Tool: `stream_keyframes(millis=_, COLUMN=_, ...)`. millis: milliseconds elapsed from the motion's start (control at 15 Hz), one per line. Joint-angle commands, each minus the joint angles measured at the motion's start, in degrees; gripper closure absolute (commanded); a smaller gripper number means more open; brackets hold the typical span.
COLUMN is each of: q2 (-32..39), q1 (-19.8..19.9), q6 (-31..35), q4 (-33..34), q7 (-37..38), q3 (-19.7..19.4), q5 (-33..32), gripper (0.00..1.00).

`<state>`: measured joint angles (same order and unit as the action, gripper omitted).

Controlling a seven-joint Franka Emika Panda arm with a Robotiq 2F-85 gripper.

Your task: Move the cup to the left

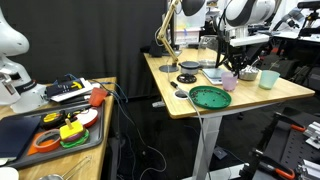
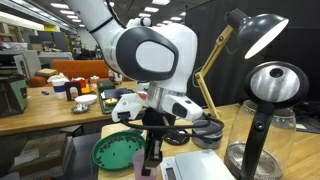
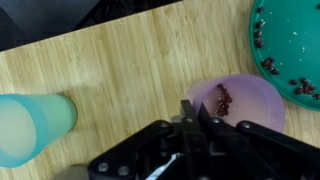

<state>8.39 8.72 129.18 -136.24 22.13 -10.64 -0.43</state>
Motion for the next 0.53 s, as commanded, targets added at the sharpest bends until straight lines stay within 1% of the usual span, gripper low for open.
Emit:
stream_keyframes(millis=0, q2=-2.4, q1=-0.7, q6=-0.6, q4=-1.7, q7=-1.2, q3=0.3, q5=0.0, gripper=0.99)
stream_keyframes(millis=467, q2=-6.6, q1=-2.3, q6=0.1, q4=-4.0, q7=-0.2, q3=1.7, q5=-1.0, gripper=0.99)
